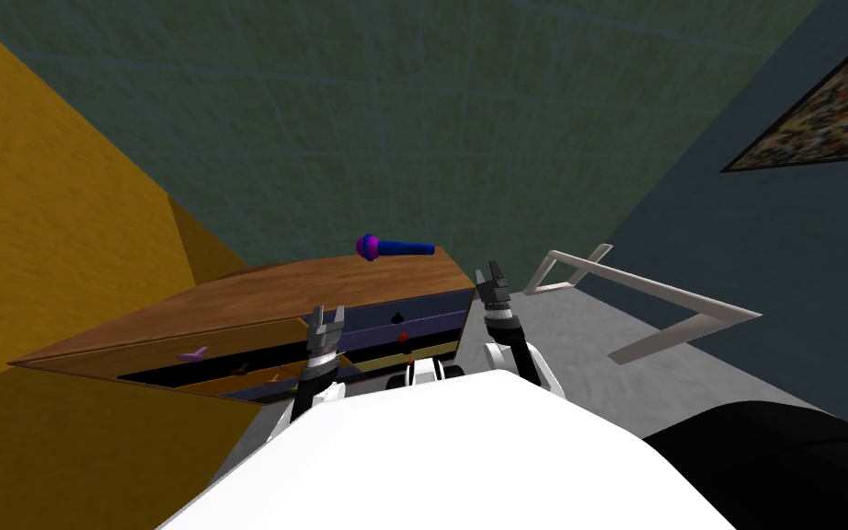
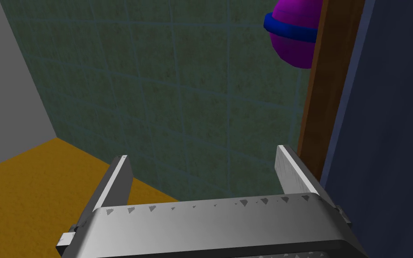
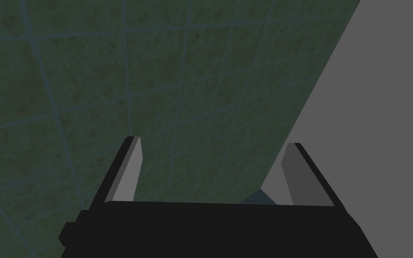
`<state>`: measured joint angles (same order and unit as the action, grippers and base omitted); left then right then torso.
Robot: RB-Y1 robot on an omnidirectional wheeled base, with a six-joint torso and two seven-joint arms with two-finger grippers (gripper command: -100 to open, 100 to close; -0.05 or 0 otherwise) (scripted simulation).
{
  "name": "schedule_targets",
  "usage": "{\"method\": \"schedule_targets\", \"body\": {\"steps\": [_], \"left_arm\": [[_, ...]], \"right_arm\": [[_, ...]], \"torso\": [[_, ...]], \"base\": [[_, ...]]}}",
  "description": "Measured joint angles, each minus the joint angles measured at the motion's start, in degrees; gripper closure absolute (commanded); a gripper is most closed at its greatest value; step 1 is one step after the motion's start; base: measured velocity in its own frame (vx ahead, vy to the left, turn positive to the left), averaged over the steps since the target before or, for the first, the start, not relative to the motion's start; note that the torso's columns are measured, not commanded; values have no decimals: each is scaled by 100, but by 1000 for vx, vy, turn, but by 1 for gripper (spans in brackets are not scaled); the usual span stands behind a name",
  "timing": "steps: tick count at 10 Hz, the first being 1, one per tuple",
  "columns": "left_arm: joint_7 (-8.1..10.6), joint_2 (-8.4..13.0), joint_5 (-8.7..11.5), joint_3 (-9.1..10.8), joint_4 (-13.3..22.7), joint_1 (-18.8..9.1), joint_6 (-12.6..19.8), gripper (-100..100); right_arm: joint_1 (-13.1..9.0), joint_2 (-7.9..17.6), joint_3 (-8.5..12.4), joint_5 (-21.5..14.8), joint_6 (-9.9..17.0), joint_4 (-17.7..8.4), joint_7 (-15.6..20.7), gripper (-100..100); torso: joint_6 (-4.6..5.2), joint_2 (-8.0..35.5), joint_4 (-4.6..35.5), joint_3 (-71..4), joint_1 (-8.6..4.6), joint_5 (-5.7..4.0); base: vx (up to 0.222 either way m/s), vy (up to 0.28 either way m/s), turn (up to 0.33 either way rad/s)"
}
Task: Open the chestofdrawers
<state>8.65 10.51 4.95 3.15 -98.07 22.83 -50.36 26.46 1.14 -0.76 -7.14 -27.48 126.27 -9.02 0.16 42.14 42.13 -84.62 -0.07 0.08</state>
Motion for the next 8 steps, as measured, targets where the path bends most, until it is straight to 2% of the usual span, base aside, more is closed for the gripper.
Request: {"method": "schedule_targets", "body": {"steps": [4, 8], "left_arm": [[-19, -40, -7, 24, 399, -82, -352, -100], [-6, -87, -26, 12, 1057, -159, -745, -100]], "right_arm": [[0, 1, 1, 0, 0, 0, 0, 0], [0, 0, 0, 0, 0, 0, 0, 0]], "torso": [[15, -43, -34, -20, -4, 21], [9, -39, -8, -24, 3, 3]], "base": [[14, -45, 9], [17, -81, 9]]}}
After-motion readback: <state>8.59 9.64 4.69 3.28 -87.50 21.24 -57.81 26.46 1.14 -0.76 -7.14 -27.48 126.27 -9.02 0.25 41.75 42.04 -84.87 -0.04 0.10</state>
